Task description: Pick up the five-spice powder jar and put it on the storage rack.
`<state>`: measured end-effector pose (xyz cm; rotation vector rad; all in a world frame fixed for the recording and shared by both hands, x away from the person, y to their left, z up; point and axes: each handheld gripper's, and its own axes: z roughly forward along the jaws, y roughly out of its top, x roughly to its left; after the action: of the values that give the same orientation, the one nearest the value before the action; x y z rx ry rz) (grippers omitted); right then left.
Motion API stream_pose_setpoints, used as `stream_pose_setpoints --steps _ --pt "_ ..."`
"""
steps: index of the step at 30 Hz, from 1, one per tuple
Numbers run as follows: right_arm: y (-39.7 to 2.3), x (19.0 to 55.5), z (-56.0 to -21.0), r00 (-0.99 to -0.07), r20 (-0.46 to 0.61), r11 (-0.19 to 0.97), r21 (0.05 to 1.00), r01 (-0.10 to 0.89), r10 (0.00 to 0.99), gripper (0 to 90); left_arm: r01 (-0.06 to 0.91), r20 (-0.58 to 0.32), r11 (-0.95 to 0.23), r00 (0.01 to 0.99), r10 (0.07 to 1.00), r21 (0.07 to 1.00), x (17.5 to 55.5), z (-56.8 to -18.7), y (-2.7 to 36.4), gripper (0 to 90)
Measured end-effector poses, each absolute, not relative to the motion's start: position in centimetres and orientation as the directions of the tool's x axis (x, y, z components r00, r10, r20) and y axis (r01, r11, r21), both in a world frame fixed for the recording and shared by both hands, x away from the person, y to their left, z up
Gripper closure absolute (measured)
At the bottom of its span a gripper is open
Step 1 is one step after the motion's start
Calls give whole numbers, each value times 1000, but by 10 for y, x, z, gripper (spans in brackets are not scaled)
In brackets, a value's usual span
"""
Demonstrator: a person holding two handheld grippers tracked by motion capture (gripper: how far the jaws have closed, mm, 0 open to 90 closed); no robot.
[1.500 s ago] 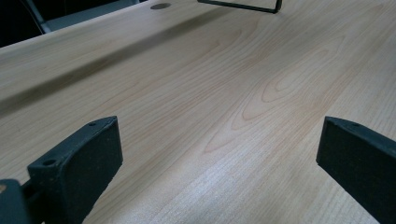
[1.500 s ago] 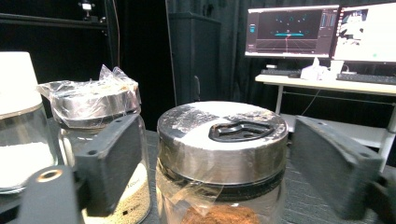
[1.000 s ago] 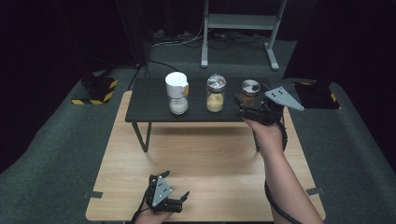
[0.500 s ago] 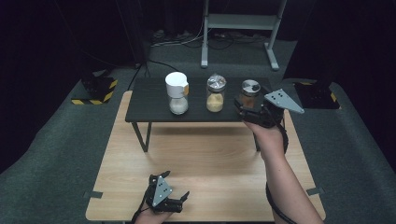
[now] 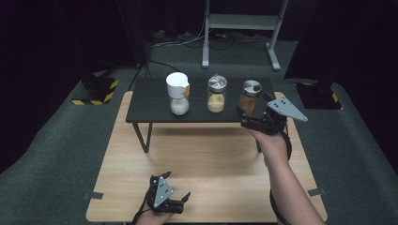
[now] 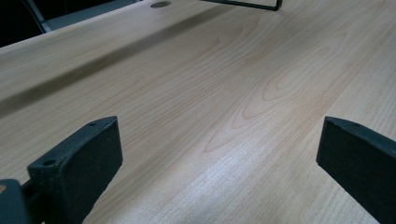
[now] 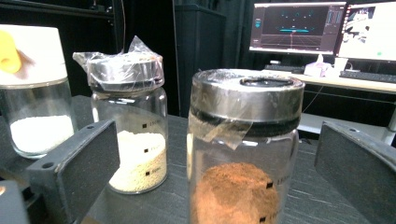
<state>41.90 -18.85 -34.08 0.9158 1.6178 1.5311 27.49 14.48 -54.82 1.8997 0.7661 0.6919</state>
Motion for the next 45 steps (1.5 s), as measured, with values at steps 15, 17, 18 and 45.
stream_pose_setpoints --steps 15,17,18,45 --pt "-190 403 -346 -497 -53 64 998 6 866 0 219 146 -358 635 759 908 274 -548 145 6" --pt "-189 400 -345 -495 -56 67 998 4 867 0 219 149 -362 636 757 906 274 -548 144 6" --pt "-189 398 -346 -497 -58 68 998 2 866 0 219 149 -364 638 756 905 274 -548 144 6" --pt "-194 360 -381 -506 -93 121 992 23 857 0 205 168 -380 644 746 902 273 -548 143 6"
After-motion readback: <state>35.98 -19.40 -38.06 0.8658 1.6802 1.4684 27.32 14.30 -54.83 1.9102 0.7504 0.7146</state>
